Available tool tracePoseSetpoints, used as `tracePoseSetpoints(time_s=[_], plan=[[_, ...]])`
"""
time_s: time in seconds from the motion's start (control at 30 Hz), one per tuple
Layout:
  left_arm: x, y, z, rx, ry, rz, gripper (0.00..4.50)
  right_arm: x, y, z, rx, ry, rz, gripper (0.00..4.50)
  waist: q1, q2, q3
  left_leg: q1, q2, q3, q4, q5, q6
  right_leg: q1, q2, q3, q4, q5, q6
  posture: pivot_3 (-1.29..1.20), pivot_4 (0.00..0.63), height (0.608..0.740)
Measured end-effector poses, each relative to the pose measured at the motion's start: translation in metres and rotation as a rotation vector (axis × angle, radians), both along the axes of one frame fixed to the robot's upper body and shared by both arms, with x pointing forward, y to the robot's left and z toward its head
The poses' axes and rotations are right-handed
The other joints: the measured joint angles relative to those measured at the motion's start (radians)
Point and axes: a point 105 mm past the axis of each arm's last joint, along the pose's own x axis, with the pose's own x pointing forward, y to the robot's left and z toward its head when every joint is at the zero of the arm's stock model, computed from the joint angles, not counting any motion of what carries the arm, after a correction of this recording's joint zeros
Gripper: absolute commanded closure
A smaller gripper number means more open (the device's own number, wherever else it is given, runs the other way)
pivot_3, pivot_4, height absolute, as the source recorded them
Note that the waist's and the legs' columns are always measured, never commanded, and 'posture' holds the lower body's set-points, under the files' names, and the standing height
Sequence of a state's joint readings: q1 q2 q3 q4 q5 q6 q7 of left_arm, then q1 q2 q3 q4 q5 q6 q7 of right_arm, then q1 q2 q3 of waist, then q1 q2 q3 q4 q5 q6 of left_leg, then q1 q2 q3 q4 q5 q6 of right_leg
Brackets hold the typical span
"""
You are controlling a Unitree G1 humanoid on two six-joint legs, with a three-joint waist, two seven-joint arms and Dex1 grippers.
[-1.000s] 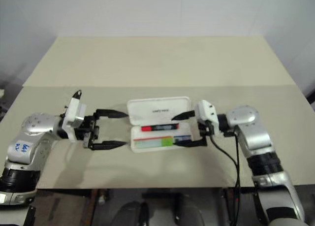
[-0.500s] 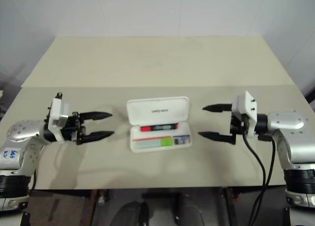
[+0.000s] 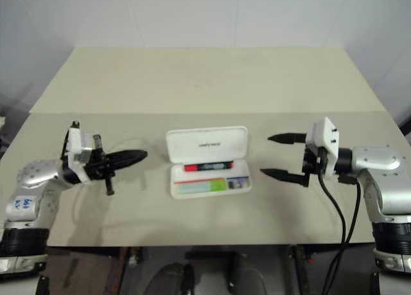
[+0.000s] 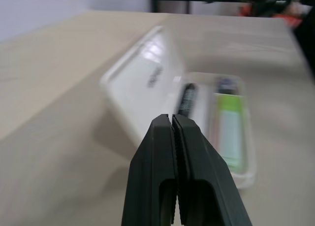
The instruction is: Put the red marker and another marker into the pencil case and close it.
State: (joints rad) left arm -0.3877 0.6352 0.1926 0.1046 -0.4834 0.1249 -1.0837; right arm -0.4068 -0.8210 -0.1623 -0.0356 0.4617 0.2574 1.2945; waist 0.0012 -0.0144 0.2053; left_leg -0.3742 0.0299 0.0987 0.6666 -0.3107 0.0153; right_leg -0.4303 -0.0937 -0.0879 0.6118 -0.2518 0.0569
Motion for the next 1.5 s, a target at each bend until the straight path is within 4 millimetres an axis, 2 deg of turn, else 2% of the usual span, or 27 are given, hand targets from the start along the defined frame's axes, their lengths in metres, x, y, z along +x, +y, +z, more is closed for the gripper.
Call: tracePoseSetpoints(time_s=[0.17, 0.27, 0.43, 0.6, 0.8, 0.97, 1.1, 1.17, 1.33, 1.5], plan=[[0.031, 0.003, 0.013, -0.043, -0.071, 0.154, 4.47, 0.001, 0.001, 0.001, 0.001, -0.015, -0.006, 0.0, 0.004, 0.0, 0.0, 0.0, -0.001, 0.0, 0.0, 0.0, 0.0, 0.0, 0.0, -0.003, 0.0, 0.0, 0.0, 0.0, 0.15, 0.74], [0.046, -0.004, 0.002, -0.009, -0.051, 0.205, 4.47, 0.002, 0.001, 0.0, 0.004, -0.017, -0.012, 0.0, 0.005, 0.0, 0.0, 0.0, -0.001, 0.002, 0.0, 0.0, 0.0, 0.0, 0.0, -0.007, -0.001, 0.001, 0.001, 0.0, 0.15, 0.74], [0.057, -0.024, -0.029, 0.08, 0.04, 0.189, 4.47, 0.002, 0.006, -0.003, 0.003, -0.013, -0.009, 0.0, 0.003, -0.001, 0.0, 0.0, 0.0, 0.002, 0.0, 0.0, 0.0, 0.0, 0.0, -0.008, -0.001, 0.001, 0.001, 0.0, 0.15, 0.74], [0.064, -0.044, -0.028, 0.07, 0.038, 0.14, 4.47, 0.001, 0.008, -0.005, 0.004, -0.012, -0.016, 0.0, 0.008, -0.001, 0.0, 0.0, -0.001, 0.001, 0.001, 0.001, 0.0, 0.0, 0.0, -0.009, -0.001, 0.001, 0.001, 0.0, 0.15, 0.74], [0.054, -0.059, -0.011, 0.049, -0.015, 0.01, 4.47, -0.004, 0.01, -0.011, 0.003, 0.0, -0.019, 0.0, 0.011, -0.001, 0.0, 0.0, 0.0, 0.001, 0.0, 0.003, -0.004, 0.0, 0.0, -0.009, -0.001, 0.001, 0.001, 0.0, 0.15, 0.74], [0.034, -0.057, -0.002, 0.072, -0.045, -0.114, 4.47, -0.006, 0.011, -0.013, 0.009, 0.012, -0.026, 0.0, 0.01, -0.001, 0.0, 0.0, 0.0, 0.001, 0.001, 0.003, -0.004, 0.0, 0.0, -0.009, 0.0, 0.001, 0.001, 0.0, 0.15, 0.74], [0.021, -0.048, -0.008, 0.212, -0.027, -0.206, 4.47, -0.007, 0.012, -0.014, 0.01, 0.009, -0.031, 0.0, 0.011, -0.001, 0.0, 0.0, -0.001, 0.0, 0.001, 0.002, -0.003, 0.001, 0.0, -0.009, 0.0, 0.001, 0.001, 0.0, 0.15, 0.74], [0.018, -0.049, -0.012, 0.258, -0.019, -0.234, 4.47, -0.007, 0.011, -0.015, 0.01, 0.012, -0.035, 0.0, 0.012, -0.001, 0.0, 0.0, -0.001, 0.0, 0.001, 0.001, 0.0, 0.001, 0.0, -0.009, 0.0, 0.001, 0.001, 0.0, 0.15, 0.74], [0.013, -0.063, -0.025, 0.314, 0.006, -0.308, 4.47, -0.007, 0.012, -0.014, 0.017, 0.008, -0.038, 0.0, 0.023, -0.001, 0.0, -0.001, -0.001, 0.0, 0.001, 0.001, 0.001, 0.001, 0.0, -0.009, -0.001, 0.001, 0.001, 0.0, 0.15, 0.74], [0.004, -0.091, -0.034, 0.316, 0.019, -0.407, 4.47, -0.009, 0.013, -0.016, 0.023, 0.011, -0.041, 0.0, 0.023, -0.001, 0.0, -0.001, -0.001, 0.0, 0.002, 0.0, 0.001, 0.001, 0.0, -0.01, -0.001, 0.001, 0.001, 0.0, 0.15, 0.74]])
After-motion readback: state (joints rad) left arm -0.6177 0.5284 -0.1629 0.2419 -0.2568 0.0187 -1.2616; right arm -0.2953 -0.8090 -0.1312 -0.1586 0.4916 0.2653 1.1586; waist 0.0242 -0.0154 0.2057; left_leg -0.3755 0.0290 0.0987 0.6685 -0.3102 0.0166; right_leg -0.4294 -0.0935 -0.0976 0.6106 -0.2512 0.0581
